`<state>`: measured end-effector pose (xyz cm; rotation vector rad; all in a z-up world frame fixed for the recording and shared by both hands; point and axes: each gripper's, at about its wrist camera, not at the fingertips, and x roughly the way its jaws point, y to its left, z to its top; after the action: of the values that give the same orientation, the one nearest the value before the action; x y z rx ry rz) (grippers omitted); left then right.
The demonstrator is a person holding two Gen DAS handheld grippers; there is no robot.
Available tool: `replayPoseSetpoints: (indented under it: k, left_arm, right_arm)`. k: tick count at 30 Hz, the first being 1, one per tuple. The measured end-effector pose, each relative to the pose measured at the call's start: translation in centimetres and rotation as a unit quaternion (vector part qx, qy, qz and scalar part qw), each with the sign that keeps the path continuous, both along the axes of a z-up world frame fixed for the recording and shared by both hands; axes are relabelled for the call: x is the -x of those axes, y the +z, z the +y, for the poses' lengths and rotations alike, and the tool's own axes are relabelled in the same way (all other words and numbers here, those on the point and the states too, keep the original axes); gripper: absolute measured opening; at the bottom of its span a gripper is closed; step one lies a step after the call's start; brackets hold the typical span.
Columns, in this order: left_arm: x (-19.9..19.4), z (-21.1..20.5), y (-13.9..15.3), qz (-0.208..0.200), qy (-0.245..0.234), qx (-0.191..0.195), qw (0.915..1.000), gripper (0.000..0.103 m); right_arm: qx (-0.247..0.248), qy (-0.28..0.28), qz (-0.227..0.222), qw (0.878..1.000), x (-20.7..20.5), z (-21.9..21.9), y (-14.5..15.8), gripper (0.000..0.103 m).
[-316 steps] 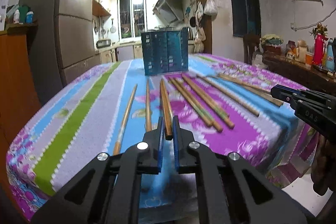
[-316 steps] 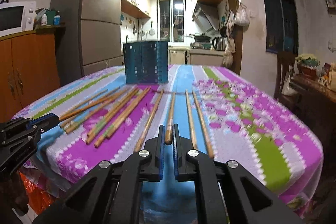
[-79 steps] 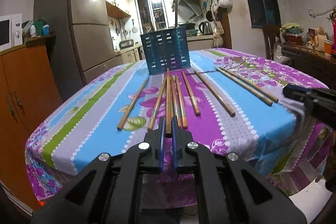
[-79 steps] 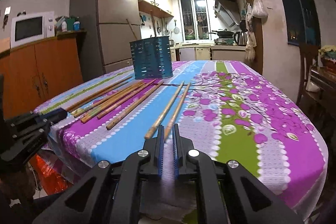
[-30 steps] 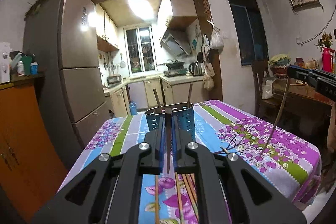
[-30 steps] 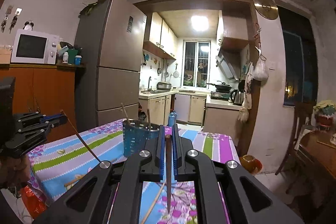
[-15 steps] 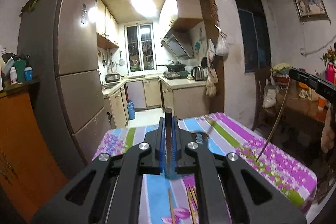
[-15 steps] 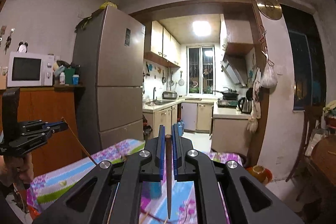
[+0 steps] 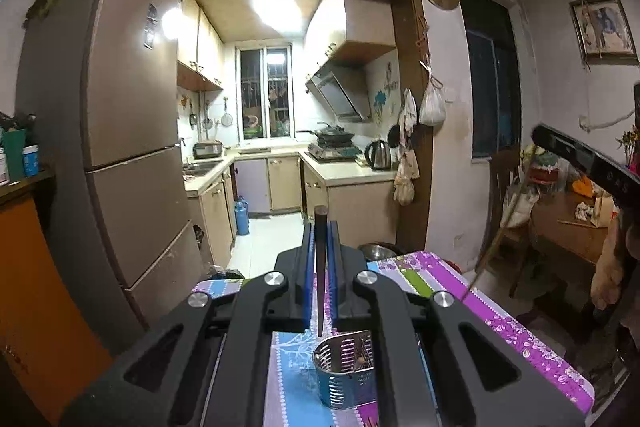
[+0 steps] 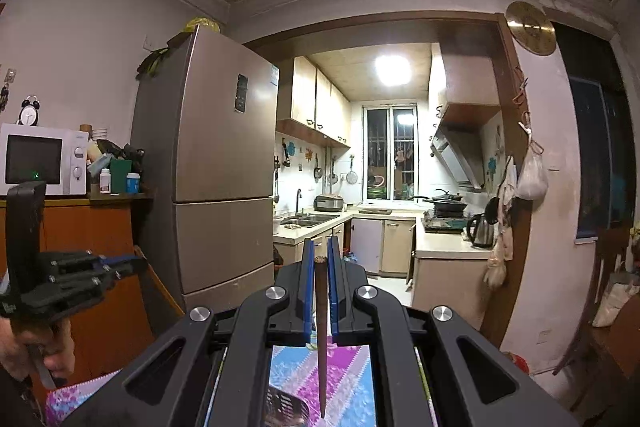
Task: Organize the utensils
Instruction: 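Carry both chopsticks over the teal holder, lower them in, open both tools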
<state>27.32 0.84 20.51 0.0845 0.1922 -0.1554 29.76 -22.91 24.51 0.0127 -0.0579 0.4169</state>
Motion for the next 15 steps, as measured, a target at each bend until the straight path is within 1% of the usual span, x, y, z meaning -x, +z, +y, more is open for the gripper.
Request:
replayPoseSetpoints:
  k: [4,9,15]
  left_arm:
    - [-2.3,-0.6,-0.4,0.021,-0.012,-0.008,0.9997,0.004]
    - [-4.2,-0.8,-1.7,0.046,-0.021,-0.01,0.9987,0.004]
    - [-5.9,-0.1,-2.8,0.075,-0.023,-0.009,0.9969,0.004]
  right_arm:
    - [-0.007,0.011,0.018,1.0,-2.7,1.4,-0.4,0.007]
    - [-0.006,0.019,0.047,0.999,-5.7,3.2,-2.1,0.007]
    - [0.001,0.025,0.07,0.997,-7.5,5.0,-4.2,0.007]
